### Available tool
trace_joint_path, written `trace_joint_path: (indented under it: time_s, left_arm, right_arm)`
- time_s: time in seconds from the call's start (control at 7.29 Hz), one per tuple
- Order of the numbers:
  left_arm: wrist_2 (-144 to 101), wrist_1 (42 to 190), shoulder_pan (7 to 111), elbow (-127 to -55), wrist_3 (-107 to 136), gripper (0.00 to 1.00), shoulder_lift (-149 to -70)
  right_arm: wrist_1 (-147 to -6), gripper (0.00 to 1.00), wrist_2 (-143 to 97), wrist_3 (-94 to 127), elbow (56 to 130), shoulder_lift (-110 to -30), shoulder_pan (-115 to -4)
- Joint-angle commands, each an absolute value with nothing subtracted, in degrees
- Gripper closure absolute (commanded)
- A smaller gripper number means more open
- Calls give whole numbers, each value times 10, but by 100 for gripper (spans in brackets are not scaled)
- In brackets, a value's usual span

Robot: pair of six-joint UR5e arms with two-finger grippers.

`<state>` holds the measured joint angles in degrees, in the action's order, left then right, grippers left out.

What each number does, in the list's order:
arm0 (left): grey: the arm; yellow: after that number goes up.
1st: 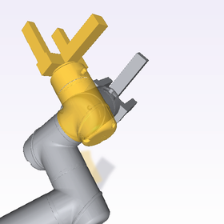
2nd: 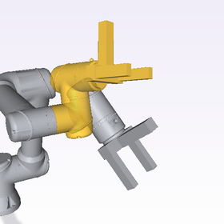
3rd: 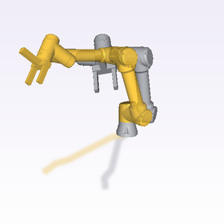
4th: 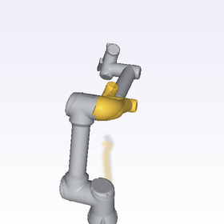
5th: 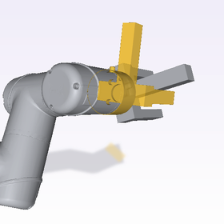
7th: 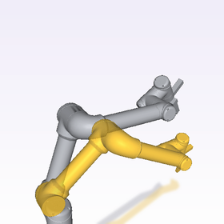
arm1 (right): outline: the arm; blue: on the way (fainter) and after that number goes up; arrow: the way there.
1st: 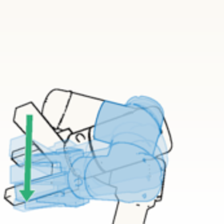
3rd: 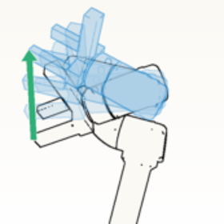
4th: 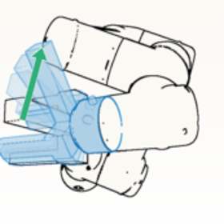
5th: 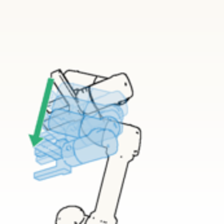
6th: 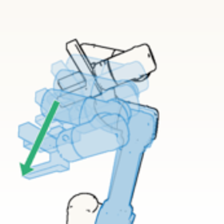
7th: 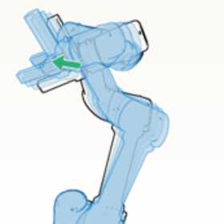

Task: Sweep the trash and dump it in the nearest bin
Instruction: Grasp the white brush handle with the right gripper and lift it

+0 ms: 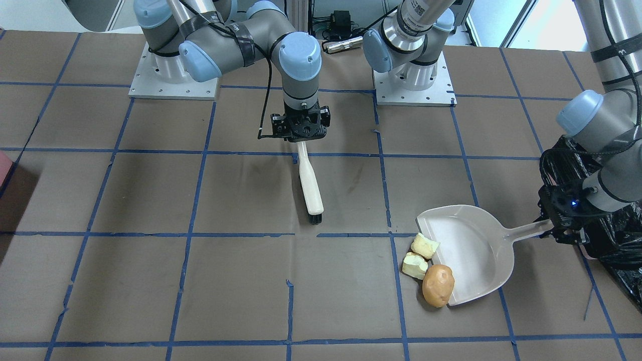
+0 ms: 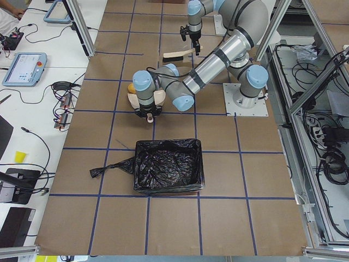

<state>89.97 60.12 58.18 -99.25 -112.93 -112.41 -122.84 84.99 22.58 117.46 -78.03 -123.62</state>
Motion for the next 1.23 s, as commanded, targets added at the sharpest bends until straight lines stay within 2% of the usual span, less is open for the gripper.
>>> trace_joint_path:
  time_s: [0.0, 0.14, 0.27, 1.1]
  left_arm:
    - [898, 601, 583, -992, -1128, 95, -1123]
    - [897, 601, 583, -992, -1127, 95, -1123]
    - [897, 601, 583, -992, -1126, 95, -1123]
    - [901, 601, 583, -991, -1124, 95, -1122]
  right_arm:
    - [-1229, 80, 852, 224, 1175, -780, -1237]
    - [-1229, 94, 853, 222, 1175, -781, -1237]
    - [-1229, 97, 871, 223, 1176, -781, -1239]
    - [-1231, 99, 890, 223, 1169, -790, -1241]
